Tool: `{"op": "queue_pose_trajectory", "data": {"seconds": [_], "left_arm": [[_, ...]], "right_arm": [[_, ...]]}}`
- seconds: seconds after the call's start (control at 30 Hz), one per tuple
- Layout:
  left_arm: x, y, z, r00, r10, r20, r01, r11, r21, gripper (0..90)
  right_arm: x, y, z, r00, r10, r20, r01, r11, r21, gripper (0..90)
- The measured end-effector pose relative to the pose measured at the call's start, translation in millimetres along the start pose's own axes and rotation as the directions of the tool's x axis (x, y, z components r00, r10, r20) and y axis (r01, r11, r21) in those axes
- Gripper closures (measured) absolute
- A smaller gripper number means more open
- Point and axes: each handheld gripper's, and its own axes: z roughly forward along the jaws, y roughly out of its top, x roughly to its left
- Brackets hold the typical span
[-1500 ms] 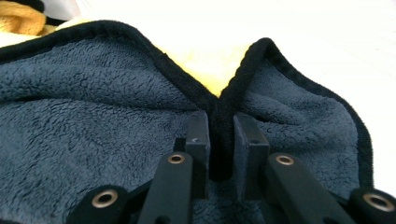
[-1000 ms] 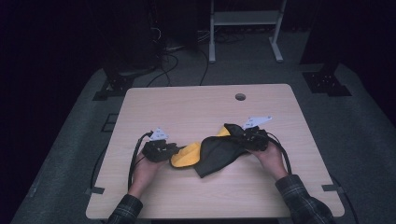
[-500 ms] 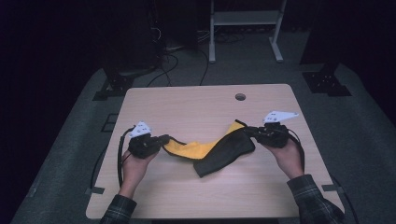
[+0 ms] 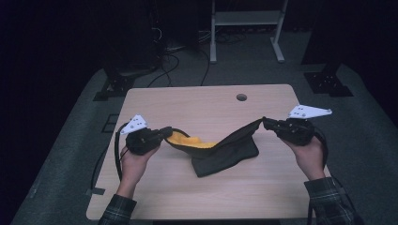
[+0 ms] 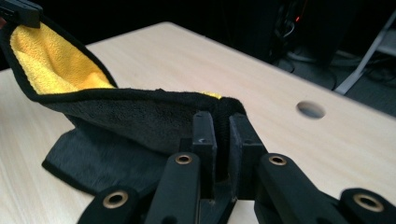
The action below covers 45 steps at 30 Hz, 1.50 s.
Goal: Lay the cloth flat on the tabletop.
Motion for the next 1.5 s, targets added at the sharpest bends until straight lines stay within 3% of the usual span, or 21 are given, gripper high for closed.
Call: {"op": "queue_pose_trajectory", "data": {"seconds": [0.23,0.47,0.8,0.9,1.03,1.13,1.2,1.27,1.5], "left_arm": [[10.6,32.3,-3.9,0.9995,0.002,-0.032,-0.004,0.9978,-0.066,84.2],[18.1,65.6,-2.4,0.9965,0.046,-0.070,-0.055,0.9903,-0.127,84.3],[41.4,94.5,17.2,0.9893,0.067,-0.130,-0.089,0.9809,-0.173,84.4],[51.9,100.9,24.8,0.9868,0.065,-0.149,-0.094,0.9748,-0.202,84.5],[56.3,107.8,25.5,0.9823,0.078,-0.170,-0.118,0.9647,-0.236,84.5],[52.5,101.5,21.2,0.9802,0.093,-0.175,-0.135,0.9600,-0.246,84.5],[48.7,89.6,18.7,0.9816,0.088,-0.169,-0.126,0.9655,-0.228,84.5],[45.5,69.0,17.6,0.9863,0.069,-0.150,-0.095,0.9793,-0.179,84.5],[32.6,18.4,11.1,0.9941,0.018,-0.107,-0.025,0.9974,-0.067,84.4]], "right_arm": [[-8.7,23.3,-20.5,0.9991,-0.001,0.042,0.004,0.997,-0.079,82.1],[-17.9,47.2,-27.8,0.9971,-0.006,0.076,0.016,0.991,-0.130,82.3],[-41.7,77.0,-11.0,0.9934,0.016,0.114,0.002,0.989,-0.149,82.4],[-50.0,84.5,-1.0,0.9917,0.029,0.125,-0.011,0.989,-0.146,82.4],[-58.1,94.8,7.9,0.9899,0.036,0.137,-0.013,0.986,-0.164,82.4],[-57.0,93.8,7.2,0.9913,0.024,0.130,0.001,0.982,-0.187,82.4],[-52.0,84.9,6.2,0.9927,0.015,0.119,0.007,0.983,-0.181,82.4],[-46.2,70.1,7.0,0.9947,0.009,0.103,0.007,0.988,-0.156,82.3],[-23.4,10.2,12.4,0.9993,0.002,0.038,0.000,0.999,-0.052,82.2]]}}
